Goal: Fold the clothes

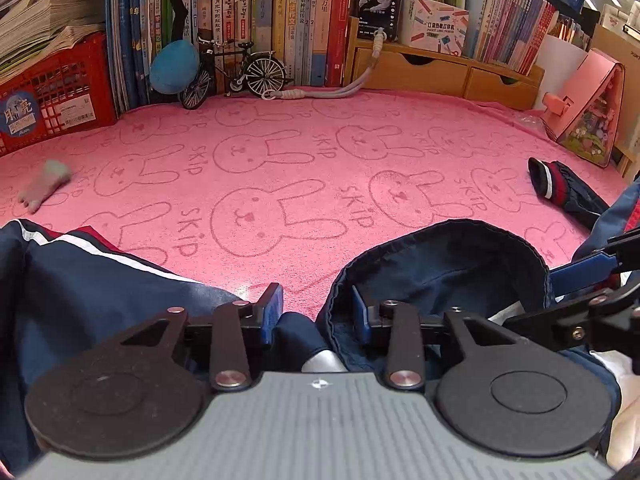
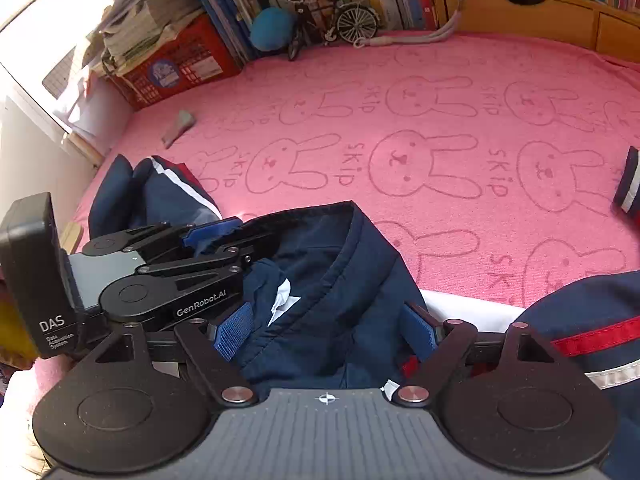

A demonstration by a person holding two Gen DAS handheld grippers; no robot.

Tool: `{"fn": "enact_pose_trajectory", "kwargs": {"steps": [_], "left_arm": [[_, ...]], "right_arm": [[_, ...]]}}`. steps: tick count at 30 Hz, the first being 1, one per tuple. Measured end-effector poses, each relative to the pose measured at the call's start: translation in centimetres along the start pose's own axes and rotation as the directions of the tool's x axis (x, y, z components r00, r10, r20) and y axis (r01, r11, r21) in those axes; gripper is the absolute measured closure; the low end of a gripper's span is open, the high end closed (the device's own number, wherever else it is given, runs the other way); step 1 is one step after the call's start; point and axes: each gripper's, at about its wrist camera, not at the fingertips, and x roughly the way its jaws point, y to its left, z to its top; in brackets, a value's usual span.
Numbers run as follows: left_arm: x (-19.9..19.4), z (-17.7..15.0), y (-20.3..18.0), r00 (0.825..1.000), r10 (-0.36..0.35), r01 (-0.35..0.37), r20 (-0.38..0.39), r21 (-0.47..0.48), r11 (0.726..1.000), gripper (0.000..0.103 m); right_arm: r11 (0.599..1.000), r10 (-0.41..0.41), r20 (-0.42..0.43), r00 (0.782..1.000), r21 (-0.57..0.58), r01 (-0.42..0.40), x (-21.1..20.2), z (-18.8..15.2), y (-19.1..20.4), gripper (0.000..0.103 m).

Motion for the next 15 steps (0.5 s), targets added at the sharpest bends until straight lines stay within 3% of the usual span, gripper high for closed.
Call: {"fn": "enact_pose_trajectory", "kwargs": {"steps": [2,3,4,8,10,12,13,15], "left_arm": [[-0.9,0.2,0.3,1.000,-0.009,0.009,0.023,-0.021,1.000,0.077],[-1.4,0.3,0.5,0.999,-0.014,0.015,0.035,-0.031,0.999,0.077],[-1.9,0.5,0.6,0.999,-0.020,0.021,0.047,-0.041,0.999,0.077],[-3.5,0.6,-0.1,0.995,-0.040,0.042,0.087,-0.013,0.999,0.074],[-3.7,0.6,-0.6,0.995,-0.056,0.055,0.080,0.005,0.998,0.070],[-3.2,0.6,-1.1,0.996,-0.074,0.074,0.054,0.008,0.997,0.058],[-2.9,0.7,-1.2,0.996,-0.083,0.083,0.039,0.001,0.997,0.048],[-2.4,0.8,-1.7,0.995,-0.096,0.096,0.025,-0.010,0.995,0.041]], "right_arm": [[0.997,-0.082,-0.003,0.997,0.002,0.082,0.6,0.2,0.0,0.046],[0.991,-0.135,-0.006,0.991,-0.008,0.135,0.9,0.3,-0.2,0.074],[0.987,-0.162,-0.004,0.987,-0.025,0.162,0.8,0.2,-0.5,0.093],[0.959,-0.256,0.053,0.965,-0.111,0.260,-0.2,-0.5,-1.3,0.095],[0.924,-0.317,0.145,0.937,-0.176,0.340,-1.2,-1.4,-0.9,0.096],[0.880,-0.364,0.248,0.898,-0.226,0.419,-2.2,-2.4,-0.3,0.096],[0.849,-0.382,0.312,0.870,-0.252,0.464,-2.6,-3.0,0.2,0.096],[0.780,-0.405,0.440,0.802,-0.291,0.554,-3.3,-4.1,1.4,0.096]]}}
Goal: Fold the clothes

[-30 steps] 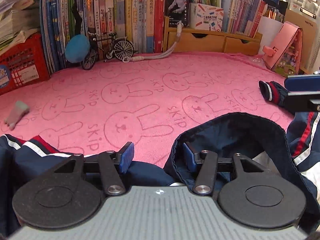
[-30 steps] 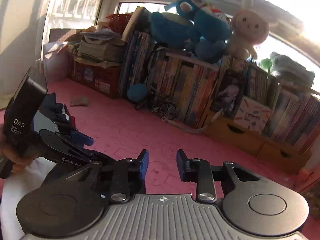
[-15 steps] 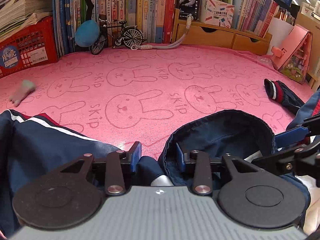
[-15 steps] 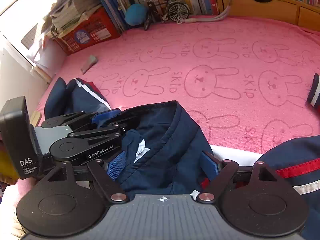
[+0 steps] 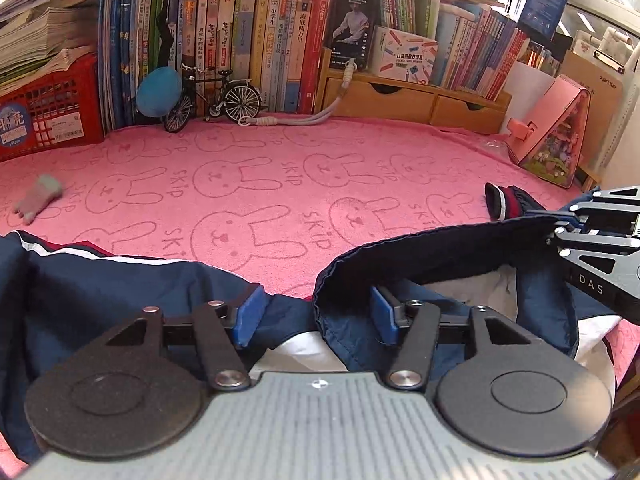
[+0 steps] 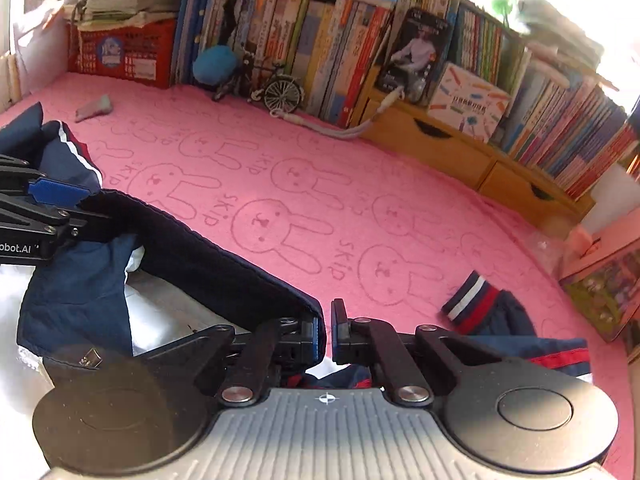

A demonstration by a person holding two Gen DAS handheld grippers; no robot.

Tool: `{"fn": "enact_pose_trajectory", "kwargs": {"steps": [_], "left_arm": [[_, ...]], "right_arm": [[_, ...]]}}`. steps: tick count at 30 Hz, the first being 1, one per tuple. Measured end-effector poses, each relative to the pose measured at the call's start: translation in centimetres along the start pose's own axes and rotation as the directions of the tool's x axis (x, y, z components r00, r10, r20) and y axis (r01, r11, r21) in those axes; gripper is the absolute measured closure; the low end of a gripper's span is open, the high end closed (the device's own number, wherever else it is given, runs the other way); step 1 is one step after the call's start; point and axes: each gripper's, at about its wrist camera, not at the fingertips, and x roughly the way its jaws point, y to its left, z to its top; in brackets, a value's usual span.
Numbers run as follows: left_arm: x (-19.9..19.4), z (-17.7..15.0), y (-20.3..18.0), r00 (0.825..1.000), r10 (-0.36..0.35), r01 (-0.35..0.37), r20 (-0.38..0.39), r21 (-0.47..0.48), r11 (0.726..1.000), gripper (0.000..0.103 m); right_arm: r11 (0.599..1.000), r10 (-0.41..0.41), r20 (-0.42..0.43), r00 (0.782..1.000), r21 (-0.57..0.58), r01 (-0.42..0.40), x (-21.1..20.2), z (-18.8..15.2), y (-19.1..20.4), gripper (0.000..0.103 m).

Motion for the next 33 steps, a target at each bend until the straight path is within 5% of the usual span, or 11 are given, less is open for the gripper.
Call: {"fn": "enact_pose_trajectory", "kwargs": {"steps": [2,6,8,12,18,22,24,25,27,29,33], "left_arm": [[0.5,0.2,-0.4,1.000,-0.003,0.003,0.001,-0.002,1.000,0.039],[0.4,0.6,-0.4,0.999,0.011,-0.010,0.050,-0.028,1.000,0.051],[-0.6,0.9,-0.1,0.993,0.030,-0.024,0.113,-0.057,0.998,0.065],[-3.7,2.2,-0.4,0.952,0.110,-0.099,0.285,-0.052,0.994,0.067],[-4.2,6.6,-1.8,0.908,0.167,-0.200,0.385,0.046,0.979,0.065],[1.9,12.5,-2.1,0.881,0.317,-0.379,0.350,0.123,0.917,0.043],[5.3,14.8,-1.3,0.919,0.335,-0.362,0.206,0.109,0.926,0.039],[6.4,15.3,-0.2,0.950,0.285,-0.295,0.130,0.057,0.954,0.040],[6.4,14.6,2.2,0.993,0.072,-0.064,0.094,-0.082,0.995,0.030],[5.9,13.0,4.2,0.984,-0.113,0.136,0.135,-0.178,0.975,0.015],[4.7,10.3,4.7,0.983,-0.084,0.105,0.165,-0.123,0.987,0.015]], "right_arm": [[0.987,-0.105,0.169,0.980,-0.102,0.123,-1.8,-0.6,1.5,0.096],[0.924,-0.213,0.461,0.862,-0.190,0.331,-4.4,-2.1,3.3,0.096],[0.895,-0.257,0.544,0.799,-0.178,0.409,-4.9,-2.6,3.3,0.095],[0.803,-0.362,0.638,0.680,-0.158,0.575,-3.7,-3.6,2.3,0.089],[0.899,-0.349,0.527,0.775,-0.045,0.436,-2.7,-0.4,-1.5,0.087],[0.967,-0.248,0.442,0.862,0.051,0.251,0.8,5.3,-6.5,0.081],[0.986,-0.133,0.351,0.927,0.142,0.088,4.3,8.0,-10.1,0.064],[0.970,-0.074,0.288,0.955,0.243,0.001,6.1,9.0,-12.2,0.044],[0.839,0.078,0.216,0.973,0.513,-0.181,7.8,8.1,-16.2,0.034],[0.671,0.248,0.279,0.928,0.641,-0.372,9.0,5.0,-18.5,0.029],[0.589,0.273,0.316,0.909,0.691,-0.418,9.6,-0.5,-19.9,0.016]]}}
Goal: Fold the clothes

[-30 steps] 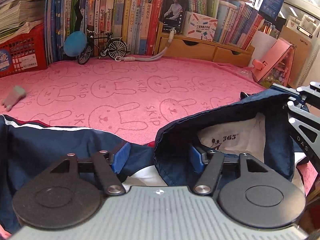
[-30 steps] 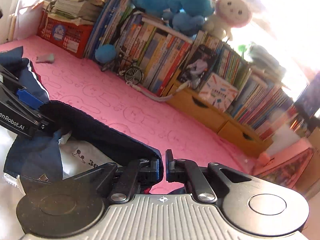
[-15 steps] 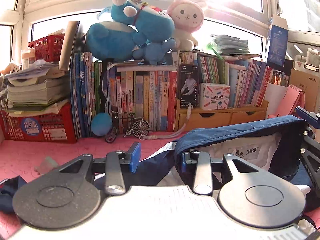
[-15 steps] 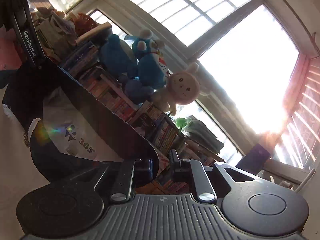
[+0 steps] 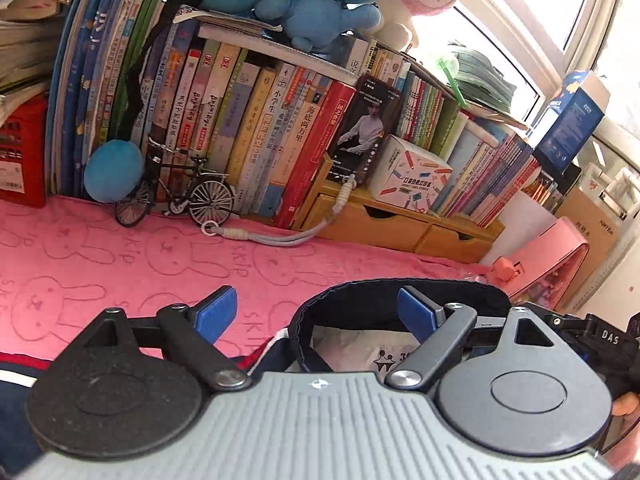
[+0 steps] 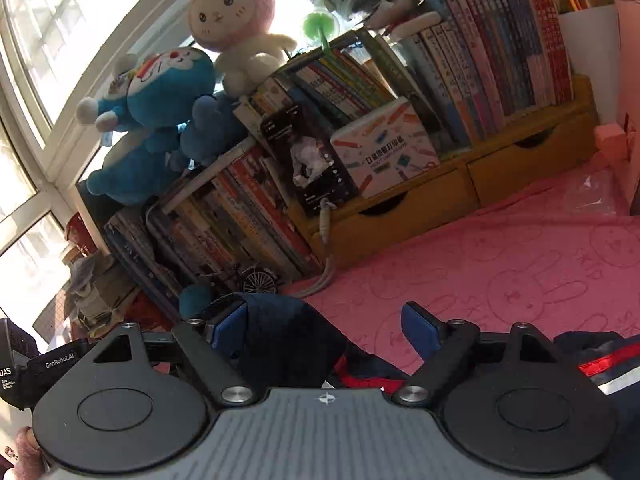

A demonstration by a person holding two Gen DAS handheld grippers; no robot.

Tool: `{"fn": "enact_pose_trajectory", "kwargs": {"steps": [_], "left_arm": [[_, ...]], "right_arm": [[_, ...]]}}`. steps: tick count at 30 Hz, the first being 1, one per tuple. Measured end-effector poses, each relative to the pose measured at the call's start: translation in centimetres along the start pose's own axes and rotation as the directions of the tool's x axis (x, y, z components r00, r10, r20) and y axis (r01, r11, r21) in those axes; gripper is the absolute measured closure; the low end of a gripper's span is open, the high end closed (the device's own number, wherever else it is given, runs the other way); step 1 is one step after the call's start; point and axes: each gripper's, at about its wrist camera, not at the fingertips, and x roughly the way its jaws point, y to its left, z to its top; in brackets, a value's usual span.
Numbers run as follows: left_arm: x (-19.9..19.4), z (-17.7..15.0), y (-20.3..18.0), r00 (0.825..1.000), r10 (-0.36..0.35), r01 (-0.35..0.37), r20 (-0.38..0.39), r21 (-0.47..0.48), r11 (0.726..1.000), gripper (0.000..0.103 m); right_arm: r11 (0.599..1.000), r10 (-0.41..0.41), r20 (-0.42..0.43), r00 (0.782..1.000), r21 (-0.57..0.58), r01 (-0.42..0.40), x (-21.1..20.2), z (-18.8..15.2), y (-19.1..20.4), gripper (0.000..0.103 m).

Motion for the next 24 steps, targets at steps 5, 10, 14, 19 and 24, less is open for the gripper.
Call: {"fn": "enact_pose_trajectory", "kwargs": {"steps": [5,10,14,19,24], "left_arm": [[-2.2,-4.0,-1.6,0.998,0.051,-0.043,-0.023,0.248,0.968,0.014],[-0.3,-8.9,-5.1,0.994,0.074,-0.025,-0.086,0.474,0.880,0.011],[4.0,-10.8,-6.6,0.977,0.202,-0.125,-0.063,0.599,0.791,0.012],[8.6,-8.2,-4.7,0.931,0.364,-0.314,0.038,0.595,0.740,0.012],[12.2,-6.1,-2.7,0.900,0.425,-0.403,0.096,0.552,0.730,0.009]], "right_arm": [[0.980,-0.052,0.054,0.997,-0.189,0.061,-2.9,-2.4,-0.4,0.014],[0.749,-0.085,-0.025,0.996,-0.660,0.047,-2.3,-9.8,6.2,0.057],[0.667,-0.090,-0.152,0.984,-0.743,-0.054,1.8,-13.8,9.1,0.060],[0.665,-0.227,-0.100,0.969,-0.742,0.079,7.9,-11.8,7.6,0.063],[0.648,-0.396,0.031,0.918,-0.698,0.304,12.9,-8.6,3.4,0.065]]}}
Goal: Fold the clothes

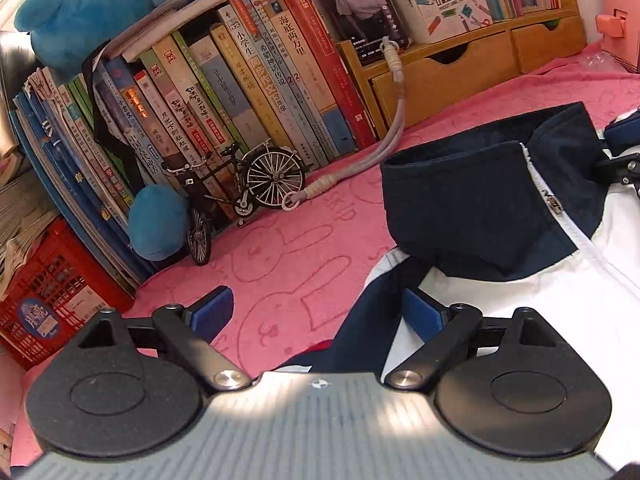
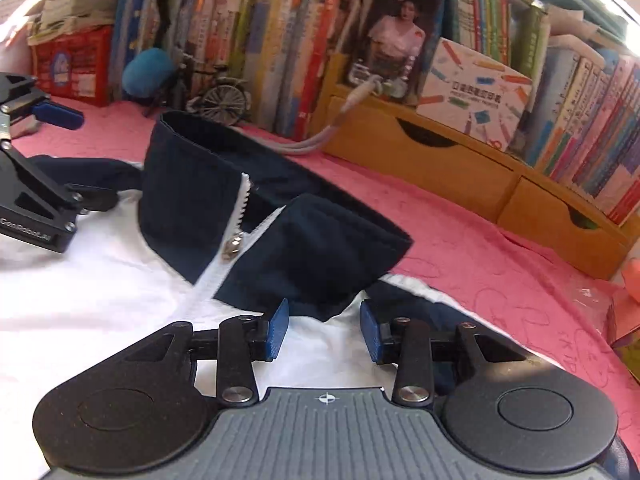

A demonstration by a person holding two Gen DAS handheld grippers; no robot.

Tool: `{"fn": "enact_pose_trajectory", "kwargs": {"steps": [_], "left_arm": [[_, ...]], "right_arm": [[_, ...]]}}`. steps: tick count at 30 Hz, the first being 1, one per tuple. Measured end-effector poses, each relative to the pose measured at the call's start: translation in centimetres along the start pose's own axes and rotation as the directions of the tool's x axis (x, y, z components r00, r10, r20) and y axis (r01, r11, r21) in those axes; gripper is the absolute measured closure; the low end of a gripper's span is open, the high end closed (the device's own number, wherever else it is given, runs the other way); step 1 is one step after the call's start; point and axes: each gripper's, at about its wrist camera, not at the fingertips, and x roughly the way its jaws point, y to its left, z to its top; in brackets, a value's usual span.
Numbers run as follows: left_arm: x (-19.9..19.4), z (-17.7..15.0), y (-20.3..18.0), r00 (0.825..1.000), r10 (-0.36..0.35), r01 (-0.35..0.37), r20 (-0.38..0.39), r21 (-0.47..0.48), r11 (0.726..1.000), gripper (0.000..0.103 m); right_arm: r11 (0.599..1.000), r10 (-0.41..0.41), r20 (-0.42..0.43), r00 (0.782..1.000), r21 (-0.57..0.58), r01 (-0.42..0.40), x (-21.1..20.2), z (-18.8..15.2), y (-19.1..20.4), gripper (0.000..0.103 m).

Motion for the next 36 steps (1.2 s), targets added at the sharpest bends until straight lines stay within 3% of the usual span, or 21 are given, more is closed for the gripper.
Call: {"fn": "enact_pose_trajectory", "kwargs": {"steps": [2,8,10,14,17,20,23,26,29,32,36], "left_arm": [[1.1,-0.1,0.0,1.000,0.011,-0.011,0.025,-0.002,1.000,0.000],[3.6,0.6,0.3,0.998,0.042,-0.042,0.052,0.013,0.999,0.000],[4.9,0.6,-0.4,0.989,0.140,-0.143,0.054,0.074,0.987,0.000],[5.5,0.8,-0.6,0.986,0.159,-0.163,0.057,0.078,0.984,0.000],[5.5,0.7,-0.7,0.985,0.161,-0.166,0.058,0.085,0.983,0.000],[5.4,0.9,-0.2,0.988,0.147,-0.150,0.039,0.085,0.985,0.000],[2.7,1.6,1.4,0.990,0.140,-0.141,0.022,0.039,0.989,0.005],[-2.1,1.6,2.8,0.998,0.045,-0.044,0.051,-0.027,0.999,0.002],[-6.1,0.8,3.4,0.995,-0.098,0.098,0.008,-0.121,0.988,0.002],[-9.4,-1.5,2.0,0.966,-0.254,0.237,-0.041,-0.238,0.942,0.001],[-11.1,-5.1,0.4,0.925,-0.369,0.305,-0.094,-0.396,0.866,0.000]], "right_arm": [[1.000,0.007,0.021,1.000,0.027,-0.008,1.2,-0.1,-0.9,0.060],[0.992,0.060,0.038,0.997,0.105,-0.064,3.9,0.5,-3.2,0.046],[0.982,0.086,0.024,0.996,0.167,-0.089,4.8,0.8,-4.4,0.034],[0.951,0.126,-0.010,0.992,0.286,-0.118,6.0,0.9,-6.2,0.019],[0.944,0.096,-0.038,0.995,0.320,-0.079,6.5,1.0,-6.4,0.004],[0.925,0.079,-0.077,0.994,0.376,-0.045,5.7,1.1,-6.5,0.007],[0.867,0.141,-0.027,0.990,0.486,-0.110,1.2,0.3,-8.5,0.013],[0.809,0.164,0.107,0.981,0.555,-0.196,-5.1,-1.6,-11.8,0.012],[0.758,0.118,0.179,0.977,0.619,-0.205,-11.0,-4.7,-15.1,0.010],[0.716,0.044,0.184,0.982,0.680,-0.159,-15.5,-8.7,-17.0,0.010],[0.638,-0.073,0.116,0.991,0.769,-0.043,-19.7,-14.4,-17.6,0.010]]}}
